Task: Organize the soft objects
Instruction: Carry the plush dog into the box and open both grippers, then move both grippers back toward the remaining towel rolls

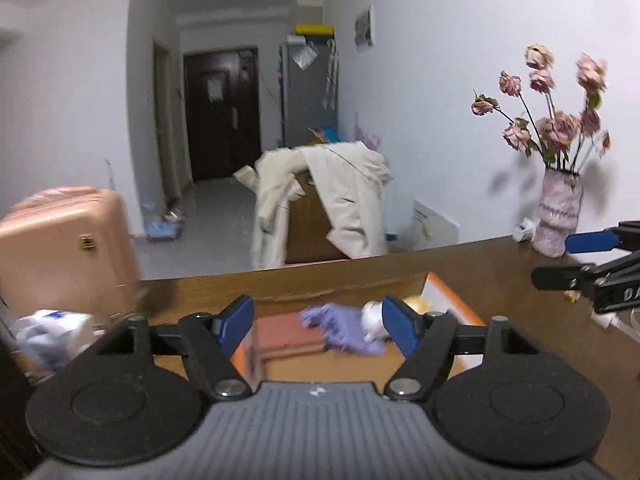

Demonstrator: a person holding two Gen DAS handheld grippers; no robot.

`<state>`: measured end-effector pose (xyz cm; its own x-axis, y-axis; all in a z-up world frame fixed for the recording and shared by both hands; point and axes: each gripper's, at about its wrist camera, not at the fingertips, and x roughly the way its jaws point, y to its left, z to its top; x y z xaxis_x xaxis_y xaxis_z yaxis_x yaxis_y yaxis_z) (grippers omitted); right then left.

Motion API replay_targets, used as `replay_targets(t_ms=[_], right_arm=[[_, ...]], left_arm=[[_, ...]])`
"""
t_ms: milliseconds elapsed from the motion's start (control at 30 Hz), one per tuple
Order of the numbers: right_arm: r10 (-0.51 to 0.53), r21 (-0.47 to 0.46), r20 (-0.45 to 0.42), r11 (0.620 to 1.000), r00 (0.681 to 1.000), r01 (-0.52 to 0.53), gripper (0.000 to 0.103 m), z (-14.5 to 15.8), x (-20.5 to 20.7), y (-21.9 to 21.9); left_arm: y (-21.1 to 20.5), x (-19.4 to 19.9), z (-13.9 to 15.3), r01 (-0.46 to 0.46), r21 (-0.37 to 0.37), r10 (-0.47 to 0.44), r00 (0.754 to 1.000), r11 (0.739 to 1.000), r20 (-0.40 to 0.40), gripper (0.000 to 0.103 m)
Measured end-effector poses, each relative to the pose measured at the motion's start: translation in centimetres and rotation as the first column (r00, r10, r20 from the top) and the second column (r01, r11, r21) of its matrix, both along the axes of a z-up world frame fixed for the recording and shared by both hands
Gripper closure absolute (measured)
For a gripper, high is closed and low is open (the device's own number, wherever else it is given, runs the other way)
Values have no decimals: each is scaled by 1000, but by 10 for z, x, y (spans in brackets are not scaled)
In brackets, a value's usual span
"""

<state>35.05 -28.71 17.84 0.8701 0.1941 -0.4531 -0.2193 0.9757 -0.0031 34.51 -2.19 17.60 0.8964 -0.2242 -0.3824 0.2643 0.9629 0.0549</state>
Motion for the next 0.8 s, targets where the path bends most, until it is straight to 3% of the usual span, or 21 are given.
replay_targets(t_ms=[100,233,400,600,800], right_arm=[[29,54,43,998,999,-31,15,-28,-59,9],[52,102,60,993,997,-58,14,-74,-130,26],[68,163,3,984,998,-68,14,-119,-187,44],[86,180,-44,981,995,-76,14,-134,-211,56],[77,173,-48,983,996,-68,14,-141,-188,70]], left_arm=[[15,-63,-23,25,-20,-24,998,999,65,18],[33,-133,-64,-1,-51,5,996,999,86,14],[54,-189,-110,-152,-28,153,987,988,50,8],[78,-203,-124,-200,-40,200,980,979,-12,8],[83,-179,-132,-194,-54,191,980,980,-46,8]])
